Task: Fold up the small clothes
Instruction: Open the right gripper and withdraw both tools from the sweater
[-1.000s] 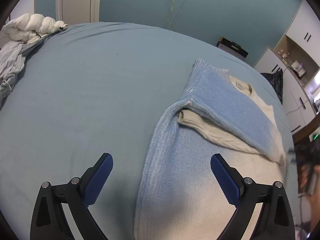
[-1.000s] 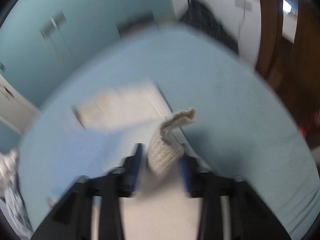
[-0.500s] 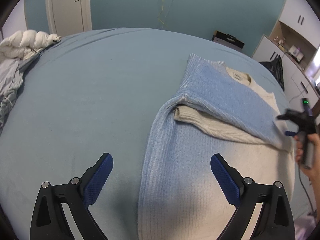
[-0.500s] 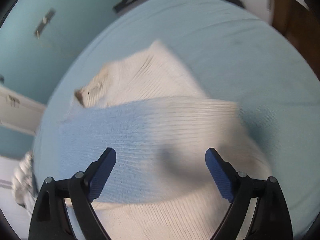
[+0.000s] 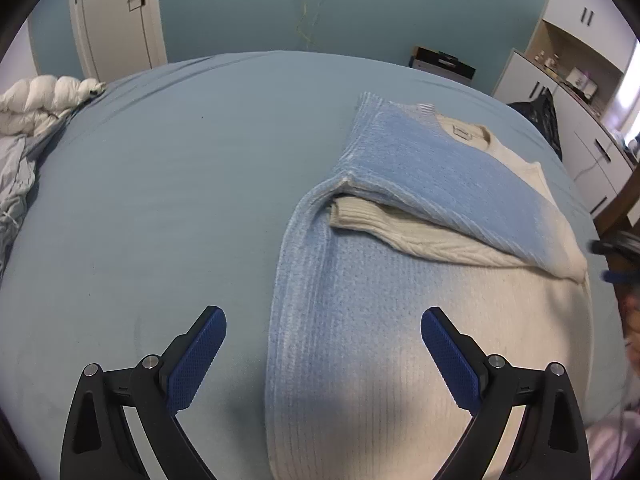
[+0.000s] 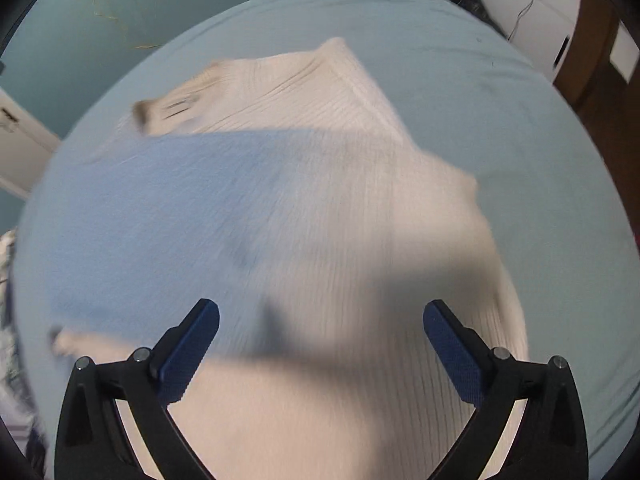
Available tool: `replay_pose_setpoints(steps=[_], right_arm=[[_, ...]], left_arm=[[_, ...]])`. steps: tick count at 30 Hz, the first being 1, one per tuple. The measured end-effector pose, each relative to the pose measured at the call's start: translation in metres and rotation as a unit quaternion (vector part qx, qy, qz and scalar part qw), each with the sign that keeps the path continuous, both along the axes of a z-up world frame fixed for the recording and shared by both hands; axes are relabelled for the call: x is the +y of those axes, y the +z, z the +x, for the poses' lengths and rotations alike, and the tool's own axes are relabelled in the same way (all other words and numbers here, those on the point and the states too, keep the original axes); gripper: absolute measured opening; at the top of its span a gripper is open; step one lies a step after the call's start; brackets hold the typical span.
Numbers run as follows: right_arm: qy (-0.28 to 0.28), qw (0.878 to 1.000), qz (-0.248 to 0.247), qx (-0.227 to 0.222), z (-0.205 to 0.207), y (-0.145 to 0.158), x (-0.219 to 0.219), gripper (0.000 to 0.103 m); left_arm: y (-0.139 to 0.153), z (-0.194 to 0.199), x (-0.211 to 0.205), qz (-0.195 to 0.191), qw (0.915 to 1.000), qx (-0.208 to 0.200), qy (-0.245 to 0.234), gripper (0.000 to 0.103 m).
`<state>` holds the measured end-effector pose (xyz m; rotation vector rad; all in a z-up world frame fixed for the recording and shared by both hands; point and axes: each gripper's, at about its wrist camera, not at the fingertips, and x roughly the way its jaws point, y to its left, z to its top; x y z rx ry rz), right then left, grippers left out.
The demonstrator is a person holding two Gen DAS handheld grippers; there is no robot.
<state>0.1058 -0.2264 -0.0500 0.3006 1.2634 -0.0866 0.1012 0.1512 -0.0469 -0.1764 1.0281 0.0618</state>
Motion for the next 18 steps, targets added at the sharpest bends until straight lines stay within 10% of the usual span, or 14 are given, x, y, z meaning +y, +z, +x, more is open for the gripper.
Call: replay_pose_setpoints(steps=[8, 18], right_arm=[[0.011, 0.996, 0.082, -0.042, -0.106, 0.101, 0.001, 0.1], [0.007, 0.995, 0.083, -0.057, -0.216, 0.131, -0.021, 0.1]], left_arm=[[0.01, -0.031, -0.013, 0.047, 0.9988, -0.003, -0.012, 0.099], [0.047, -0.099, -0.019, 0.071, 0.9968, -0.022, -0.031, 0.099]])
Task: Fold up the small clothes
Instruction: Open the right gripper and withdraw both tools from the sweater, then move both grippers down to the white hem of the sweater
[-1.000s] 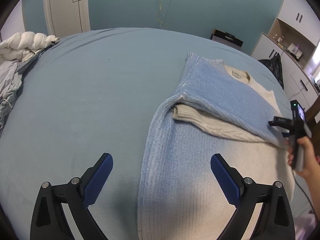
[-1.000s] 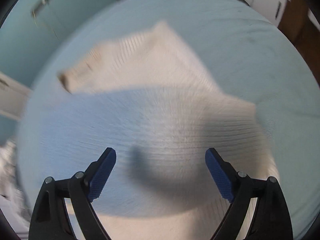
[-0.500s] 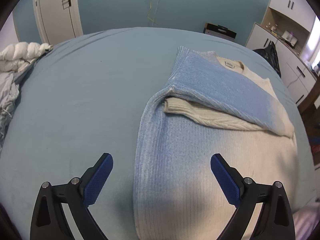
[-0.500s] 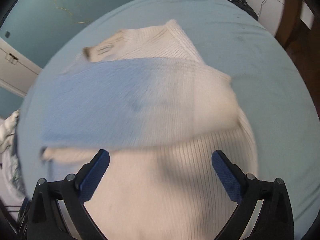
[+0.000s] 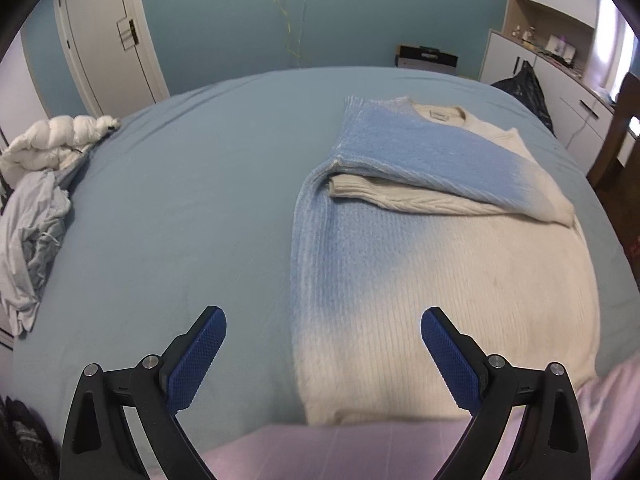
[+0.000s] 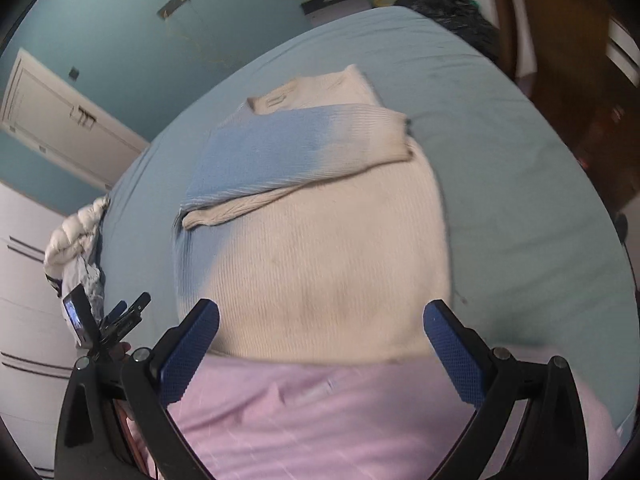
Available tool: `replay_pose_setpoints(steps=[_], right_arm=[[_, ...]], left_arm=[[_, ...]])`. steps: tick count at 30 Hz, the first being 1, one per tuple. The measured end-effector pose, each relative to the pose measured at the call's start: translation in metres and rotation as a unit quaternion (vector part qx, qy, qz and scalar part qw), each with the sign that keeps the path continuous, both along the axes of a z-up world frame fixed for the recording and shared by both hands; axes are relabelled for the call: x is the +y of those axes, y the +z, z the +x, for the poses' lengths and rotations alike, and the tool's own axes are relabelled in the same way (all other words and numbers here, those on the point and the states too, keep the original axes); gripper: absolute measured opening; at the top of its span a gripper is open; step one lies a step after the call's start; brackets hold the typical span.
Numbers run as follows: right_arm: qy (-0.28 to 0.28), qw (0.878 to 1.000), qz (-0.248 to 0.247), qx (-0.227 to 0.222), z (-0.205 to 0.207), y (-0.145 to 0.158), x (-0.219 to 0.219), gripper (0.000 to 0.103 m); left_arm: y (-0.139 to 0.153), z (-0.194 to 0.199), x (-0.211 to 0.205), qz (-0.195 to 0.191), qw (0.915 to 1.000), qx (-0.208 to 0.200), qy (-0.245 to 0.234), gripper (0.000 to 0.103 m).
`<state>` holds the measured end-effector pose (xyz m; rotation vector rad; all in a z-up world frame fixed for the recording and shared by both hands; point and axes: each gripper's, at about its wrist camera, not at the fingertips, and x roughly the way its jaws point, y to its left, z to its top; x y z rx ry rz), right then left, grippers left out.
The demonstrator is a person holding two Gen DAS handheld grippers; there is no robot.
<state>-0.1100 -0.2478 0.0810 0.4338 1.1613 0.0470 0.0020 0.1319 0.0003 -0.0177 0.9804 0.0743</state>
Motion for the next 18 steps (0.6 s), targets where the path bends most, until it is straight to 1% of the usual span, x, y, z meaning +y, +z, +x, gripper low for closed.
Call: replay_pose_setpoints(steps=[3, 5, 6, 7, 9, 11, 14, 18], right_arm=[[-0.029, 0.999, 0.025, 0.004, -0.023, -0.011, -0.023, 0.1], [-0.049, 0.998, 0.035, -0.005, -0.032, -0.026, -0.034, 0.1], [-0.062, 0.998, 0.032, -0.007, -0.034, -0.04, -0.039, 0.1], [-0.068, 0.997, 0.03, -0.009, -0.04, -0.043, -0.042, 0.1], [-0.088, 0.995, 0.04, -0.011, -0.045, -0.063, -0.048, 0.1], [-0.098, 0.994, 0.045, -0.01, -0.046, -0.073, -0.049, 0.1], [-0.091, 0.995, 0.033, -0.018, -0.042, -0.066, -0.045, 0.1], [-0.092, 0.995, 0.029, -0.021, -0.037, -0.067, -0.042, 0.1]], left_arm=[[0.01, -0.025, 0.007, -0.001, 0.9995, -0.03, -0.001, 0.099], [0.01, -0.034, 0.012, -0.008, 0.9993, -0.036, 0.0, 0.099], [0.008, -0.038, 0.016, -0.01, 0.9994, -0.035, 0.002, 0.099], [0.006, -0.04, 0.018, -0.011, 0.9994, -0.032, 0.004, 0.099], [0.001, -0.043, 0.022, -0.012, 0.9996, -0.021, 0.012, 0.099], [-0.002, -0.046, 0.027, -0.015, 0.9995, -0.014, 0.022, 0.099], [-0.004, -0.045, 0.033, -0.021, 0.999, -0.004, 0.038, 0.099], [-0.006, -0.031, 0.047, -0.032, 0.9979, 0.033, 0.045, 0.099]])
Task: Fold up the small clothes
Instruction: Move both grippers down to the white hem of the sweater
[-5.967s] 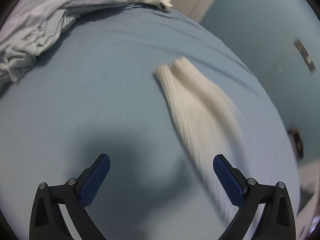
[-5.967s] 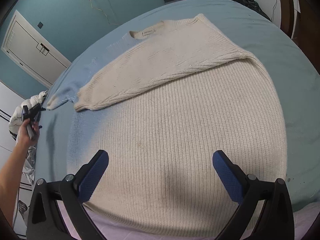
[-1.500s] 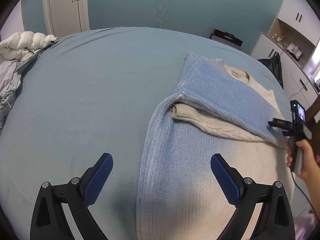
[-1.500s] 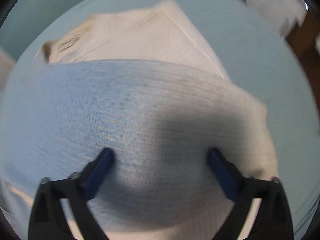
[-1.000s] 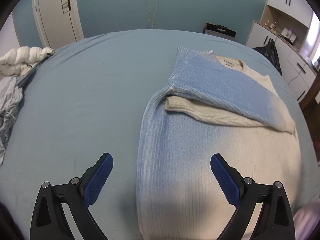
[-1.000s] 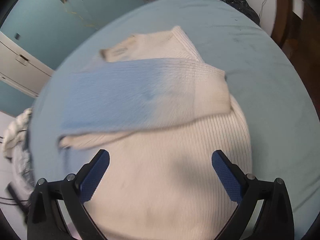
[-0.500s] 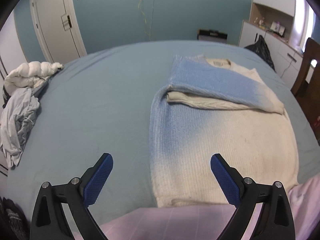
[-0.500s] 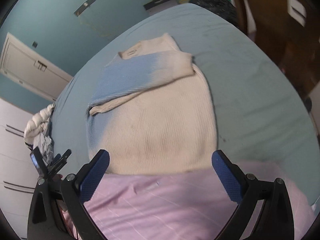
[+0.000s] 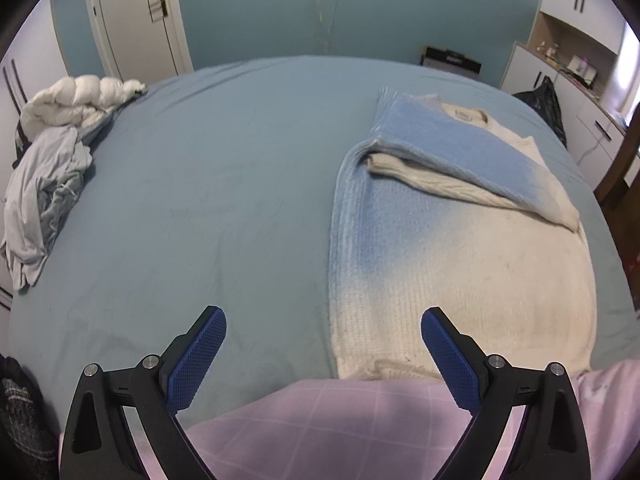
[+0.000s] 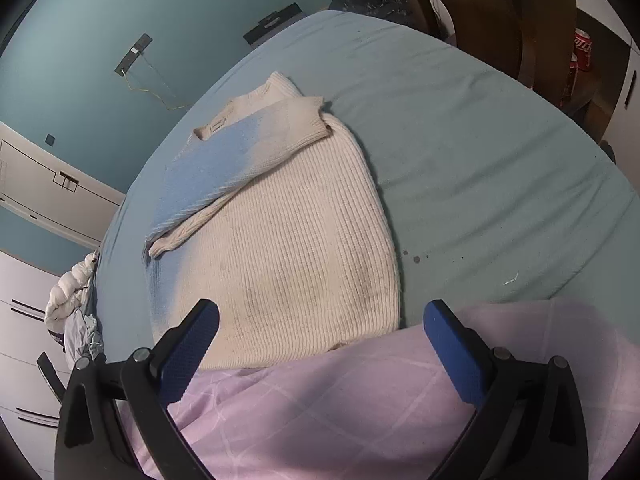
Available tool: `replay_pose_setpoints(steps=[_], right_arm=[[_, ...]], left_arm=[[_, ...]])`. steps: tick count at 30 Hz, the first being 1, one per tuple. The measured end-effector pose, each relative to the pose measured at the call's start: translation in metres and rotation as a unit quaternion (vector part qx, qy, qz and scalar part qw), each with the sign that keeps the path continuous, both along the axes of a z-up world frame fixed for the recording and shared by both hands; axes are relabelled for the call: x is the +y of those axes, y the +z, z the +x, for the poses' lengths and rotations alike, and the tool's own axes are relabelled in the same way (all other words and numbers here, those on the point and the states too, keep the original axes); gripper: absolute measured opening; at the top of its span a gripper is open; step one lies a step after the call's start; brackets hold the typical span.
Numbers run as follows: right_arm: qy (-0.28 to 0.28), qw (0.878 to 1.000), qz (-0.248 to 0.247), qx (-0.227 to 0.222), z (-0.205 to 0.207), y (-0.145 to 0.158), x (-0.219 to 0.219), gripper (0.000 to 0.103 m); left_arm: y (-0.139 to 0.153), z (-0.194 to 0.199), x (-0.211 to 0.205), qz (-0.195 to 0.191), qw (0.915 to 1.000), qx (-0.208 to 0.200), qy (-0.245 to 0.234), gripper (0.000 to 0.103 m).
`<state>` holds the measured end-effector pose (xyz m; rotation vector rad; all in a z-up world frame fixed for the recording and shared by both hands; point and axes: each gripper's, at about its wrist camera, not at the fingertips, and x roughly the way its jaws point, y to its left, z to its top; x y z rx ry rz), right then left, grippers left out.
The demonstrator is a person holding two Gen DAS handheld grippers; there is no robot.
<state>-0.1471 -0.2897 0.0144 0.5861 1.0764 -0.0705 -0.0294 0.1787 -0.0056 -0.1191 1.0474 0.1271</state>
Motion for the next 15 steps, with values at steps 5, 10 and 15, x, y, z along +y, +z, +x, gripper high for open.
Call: replay_pose_setpoints(steps=[5, 10, 15], right_arm=[[-0.004, 1.0, 0.01, -0.008, -0.003, 0.0, -0.005, 0.1], [0.0, 1.0, 0.017, -0.014, -0.004, -0.002, -0.007, 0.1], [0.001, 1.0, 0.024, -0.004, -0.001, -0.006, -0.01, 0.1]], left_arm=[[-0.023, 0.018, 0.016, -0.007, 0.9966, 0.078, -0.023, 0.099], [-0.068, 0.033, 0.038, -0.114, 0.9843, 0.134, -0.002, 0.099], [-0.123, 0.049, 0.047, -0.227, 0.9523, 0.197, 0.051, 0.099]])
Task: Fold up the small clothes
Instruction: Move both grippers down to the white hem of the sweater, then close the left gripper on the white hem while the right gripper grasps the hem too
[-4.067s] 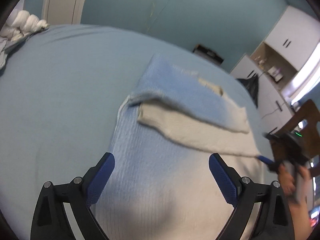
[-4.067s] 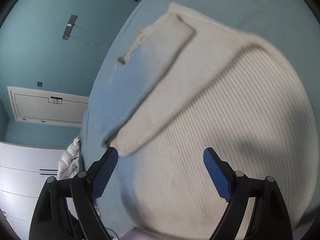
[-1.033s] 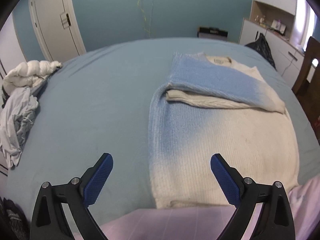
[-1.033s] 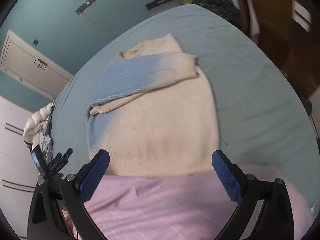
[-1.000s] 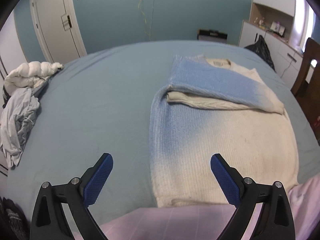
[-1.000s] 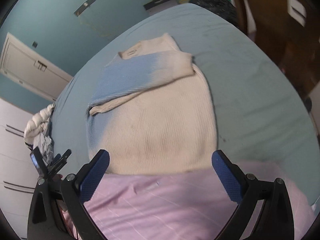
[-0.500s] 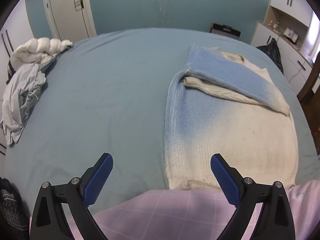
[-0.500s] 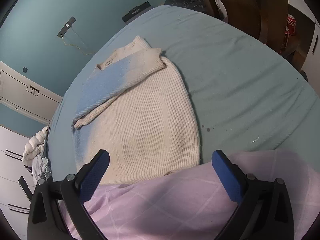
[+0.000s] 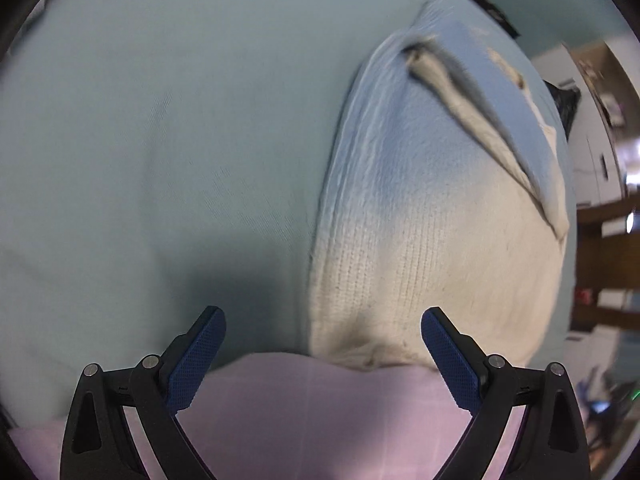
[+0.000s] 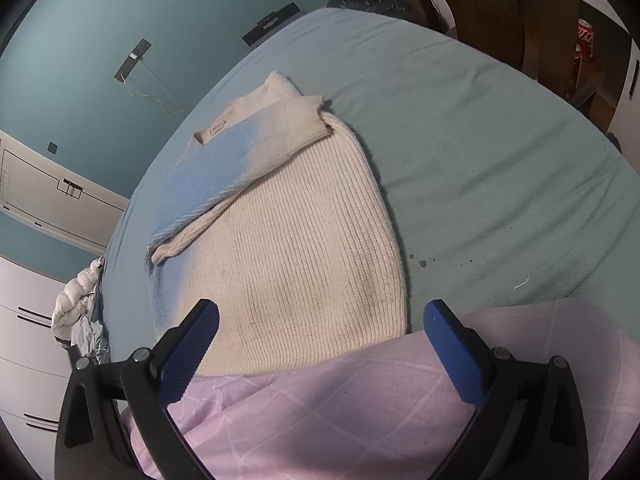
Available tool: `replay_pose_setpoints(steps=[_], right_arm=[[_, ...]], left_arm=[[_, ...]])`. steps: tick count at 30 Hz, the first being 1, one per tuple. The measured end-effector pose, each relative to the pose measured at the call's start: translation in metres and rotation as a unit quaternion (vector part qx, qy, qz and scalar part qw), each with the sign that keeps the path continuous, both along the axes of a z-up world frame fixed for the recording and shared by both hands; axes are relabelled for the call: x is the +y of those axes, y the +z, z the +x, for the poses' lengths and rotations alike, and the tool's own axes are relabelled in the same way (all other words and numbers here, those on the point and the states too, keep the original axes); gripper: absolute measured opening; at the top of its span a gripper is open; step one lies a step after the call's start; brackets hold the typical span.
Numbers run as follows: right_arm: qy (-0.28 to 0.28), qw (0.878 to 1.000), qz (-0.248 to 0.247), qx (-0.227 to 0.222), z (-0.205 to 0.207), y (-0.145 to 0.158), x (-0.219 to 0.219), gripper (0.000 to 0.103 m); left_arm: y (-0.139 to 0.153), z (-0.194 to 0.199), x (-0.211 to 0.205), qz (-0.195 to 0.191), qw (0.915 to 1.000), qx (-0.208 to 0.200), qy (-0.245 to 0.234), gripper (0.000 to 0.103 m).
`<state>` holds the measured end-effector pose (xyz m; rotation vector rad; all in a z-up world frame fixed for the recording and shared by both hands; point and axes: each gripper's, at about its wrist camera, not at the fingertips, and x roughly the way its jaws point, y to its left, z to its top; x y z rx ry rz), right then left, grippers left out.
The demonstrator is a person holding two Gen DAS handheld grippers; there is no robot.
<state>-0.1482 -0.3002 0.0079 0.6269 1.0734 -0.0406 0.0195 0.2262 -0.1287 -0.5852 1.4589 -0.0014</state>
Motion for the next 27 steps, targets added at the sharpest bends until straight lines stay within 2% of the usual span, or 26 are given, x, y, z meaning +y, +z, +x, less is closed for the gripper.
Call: replay_pose_setpoints(steps=[2, 3, 8, 12, 14, 16, 18, 21, 22, 23, 25, 26, 27], right_arm=[[0.0, 1.0, 0.0, 0.002, 0.0, 0.0, -0.001, 0.1], [0.0, 1.0, 0.0, 0.002, -0.001, 0.001, 0.0, 0.1], [0.002, 1.0, -0.006, 0.006, -0.002, 0.003, 0.002, 0.1], [-0.002, 1.0, -0.008, 0.016, -0.001, 0.004, 0.001, 0.1], [0.0, 0.999, -0.006, 0.034, 0.009, 0.009, 0.0, 0.1], [0.016, 0.999, 0.005, 0.041, 0.027, 0.014, -0.001, 0.1], [0.033, 0.998, 0.028, 0.054, 0.053, 0.015, -0.005, 0.1], [0.046, 0.991, 0.041, 0.116, 0.091, -0.016, -0.01, 0.1], [0.05, 0.986, 0.037, 0.153, 0.101, -0.038, -0.008, 0.1], [0.054, 0.983, 0.029, 0.174, 0.105, -0.054, -0.005, 0.1], [0.085, 0.97, 0.008, 0.226, 0.106, -0.091, 0.006, 0.1], [0.11, 0.959, 0.0, 0.26, 0.101, -0.114, 0.014, 0.1], [0.12, 0.953, -0.005, 0.277, 0.096, -0.125, 0.017, 0.1]], left_arm=[[-0.018, 0.009, -0.013, -0.011, 0.9996, 0.023, -0.01, 0.099], [-0.024, 0.01, -0.019, -0.005, 0.9994, 0.031, -0.017, 0.099], [-0.051, 0.015, -0.053, 0.042, 0.9959, 0.058, -0.056, 0.098], [-0.06, 0.013, -0.083, 0.104, 0.986, 0.063, -0.114, 0.096], [-0.057, 0.012, -0.09, 0.108, 0.9848, 0.054, -0.125, 0.084], [-0.051, 0.01, -0.094, 0.113, 0.9844, 0.043, -0.128, 0.063], [-0.048, 0.006, -0.099, 0.127, 0.9824, 0.035, -0.132, 0.052], [-0.04, 0.002, -0.111, 0.146, 0.9783, 0.023, -0.146, 0.036], [-0.039, 0.0, -0.116, 0.147, 0.9777, 0.018, -0.149, 0.026], [-0.035, -0.002, -0.121, 0.131, 0.9788, 0.008, -0.157, 0.021], [-0.027, -0.005, -0.13, 0.133, 0.9772, -0.004, -0.166, 0.019], [-0.026, -0.007, -0.132, 0.133, 0.9763, -0.008, -0.171, 0.018], [-0.024, -0.009, -0.137, 0.13, 0.9757, -0.012, -0.176, 0.017]])
